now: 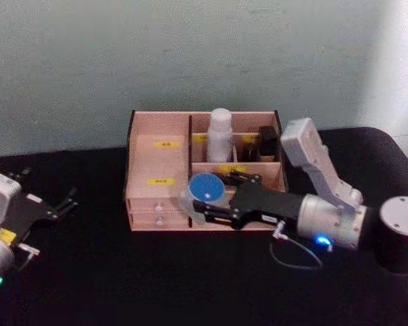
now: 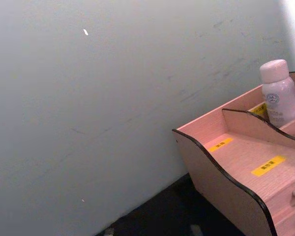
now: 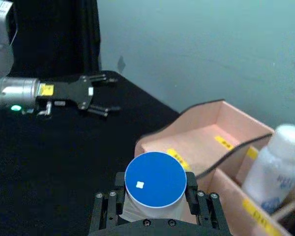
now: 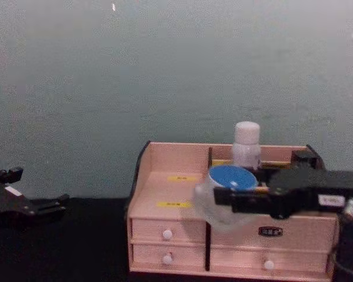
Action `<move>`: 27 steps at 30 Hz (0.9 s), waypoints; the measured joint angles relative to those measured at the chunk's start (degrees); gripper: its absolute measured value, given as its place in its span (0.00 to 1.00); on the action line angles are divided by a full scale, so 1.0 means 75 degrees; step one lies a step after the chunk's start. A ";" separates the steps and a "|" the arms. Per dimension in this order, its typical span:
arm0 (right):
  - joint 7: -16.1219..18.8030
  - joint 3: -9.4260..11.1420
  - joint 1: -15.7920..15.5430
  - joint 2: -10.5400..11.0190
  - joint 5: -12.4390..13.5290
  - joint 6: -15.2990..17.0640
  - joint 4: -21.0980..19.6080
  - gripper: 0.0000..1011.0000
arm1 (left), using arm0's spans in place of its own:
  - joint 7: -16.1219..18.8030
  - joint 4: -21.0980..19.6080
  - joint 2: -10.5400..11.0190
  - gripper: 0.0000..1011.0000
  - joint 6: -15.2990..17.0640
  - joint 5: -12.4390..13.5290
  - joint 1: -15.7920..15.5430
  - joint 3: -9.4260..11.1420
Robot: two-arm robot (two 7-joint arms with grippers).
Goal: Pick up the facial cleanser and watermelon frost from the table and place them into the tiered storage box.
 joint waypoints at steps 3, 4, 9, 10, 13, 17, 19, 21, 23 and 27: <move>-0.0070 -0.0118 0.0325 -0.0233 -0.0077 0.0091 0.0210 0.72 | 0.0000 0.0000 0.0000 0.99 0.0000 0.0000 0.0000 0.0000; -0.0089 -0.0140 0.0387 -0.0281 -0.0099 0.0103 0.0252 0.72 | 0.0000 0.0000 0.0000 0.99 0.0000 0.0000 0.0000 0.0000; -0.0228 -0.0273 0.0817 -0.0624 -0.0223 0.0253 0.0620 0.72 | 0.0000 0.0000 0.0000 0.99 0.0000 0.0000 0.0000 0.0000; -0.0255 -0.0293 0.0875 -0.0674 -0.0241 0.0284 0.0689 0.72 | 0.0000 0.0000 0.0000 0.99 0.0000 0.0000 0.0000 0.0000; -0.0343 -0.0346 0.1057 -0.0847 -0.0297 0.0365 0.0895 0.72 | 0.0000 0.0000 0.0000 0.99 0.0000 0.0000 0.0000 0.0000; -0.0457 -0.0433 0.1417 -0.1189 -0.0403 0.0498 0.1373 0.72 | 0.0000 0.0000 0.0000 0.99 0.0000 0.0001 0.0000 0.0000; -0.0505 -0.0473 0.1603 -0.1372 -0.0457 0.0522 0.1642 0.72 | 0.0000 0.0000 0.0000 0.99 0.0000 0.0000 0.0000 0.0000; -0.0541 -0.0497 0.1722 -0.1495 -0.0510 0.0534 0.1819 0.72 | 0.0000 0.0000 0.0000 0.99 0.0000 0.0000 0.0000 0.0000; -0.0597 -0.0522 0.1893 -0.1671 -0.0571 0.0553 0.2088 0.72 | 0.0000 0.0000 0.0000 0.99 0.0000 0.0000 0.0000 0.0000; -0.0703 -0.0550 0.2159 -0.1946 -0.0687 0.0601 0.2545 0.72 | 0.0000 0.0000 0.0000 0.99 0.0000 0.0000 0.0000 0.0000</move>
